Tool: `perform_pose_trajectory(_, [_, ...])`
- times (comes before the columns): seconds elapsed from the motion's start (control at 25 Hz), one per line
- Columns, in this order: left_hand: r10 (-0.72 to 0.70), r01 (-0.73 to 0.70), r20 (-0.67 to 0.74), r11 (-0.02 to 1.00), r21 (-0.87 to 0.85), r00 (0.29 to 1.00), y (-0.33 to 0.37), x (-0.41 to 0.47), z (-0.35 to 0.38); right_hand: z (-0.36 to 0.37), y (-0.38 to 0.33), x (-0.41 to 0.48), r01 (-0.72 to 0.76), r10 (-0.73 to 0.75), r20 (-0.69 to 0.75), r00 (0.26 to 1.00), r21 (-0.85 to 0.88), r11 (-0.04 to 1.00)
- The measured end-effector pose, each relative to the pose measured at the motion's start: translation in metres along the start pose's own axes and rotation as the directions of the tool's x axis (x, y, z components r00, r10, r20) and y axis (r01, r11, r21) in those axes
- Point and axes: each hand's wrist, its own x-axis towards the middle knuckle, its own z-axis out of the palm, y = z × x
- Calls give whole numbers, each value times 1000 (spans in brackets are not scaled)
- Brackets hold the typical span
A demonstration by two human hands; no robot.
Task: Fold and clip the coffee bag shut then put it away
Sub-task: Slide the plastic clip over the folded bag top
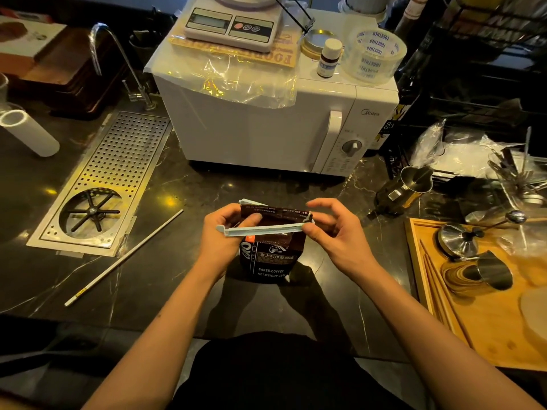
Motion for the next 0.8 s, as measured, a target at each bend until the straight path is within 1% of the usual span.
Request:
perform_pose_trajectory(0.12, [-5, 2, -81, 999, -33, 997, -2, -2, 5, 5, 2, 1, 14, -14, -7, 1000, -20, 1000])
perform_pose_trajectory(0.24, [-12, 19, -168, 999, 41, 986, -3, -1, 9, 13, 4, 1, 36, -36, -57, 998, 12, 999])
perform_pose_trajectory(0.28, [-11, 16, -171, 999, 30, 985, -3, -2, 9, 16, 5, 1, 44, -42, -71, 997, 24, 999])
perform_pose_trajectory(0.4, [-6, -12, -129, 990, -138, 992, -2, -5, 9, 20, 5, 0, 49, -47, -87, 995, 24, 998])
perform_pose_trajectory(0.48, [-15, -5, -130, 989, -148, 991, -4, -4, 8, 19, 3, 0, 49, -48, -93, 994, 11, 999])
perform_pose_trajectory(0.56, [-20, 9, -121, 996, -89, 992, -2, -2, 5, 19, 2, 1, 50, -49, -105, 993, 0, 999])
perform_pose_trajectory(0.64, [13, -12, -75, 1000, 12, 997, 2, 0, -2, 20, 1, 1, 46, -46, -124, 991, -6, 999])
perform_pose_trajectory(0.72, [43, -44, 12, 988, 146, 999, 9, 3, -16, 21, 1, 0, 49, -51, -134, 990, -22, 999])
perform_pose_trajectory(0.8, [-3, -27, 119, 967, 255, 993, 15, 4, -32, 22, 2, 0, 57, -62, -141, 988, -41, 998])
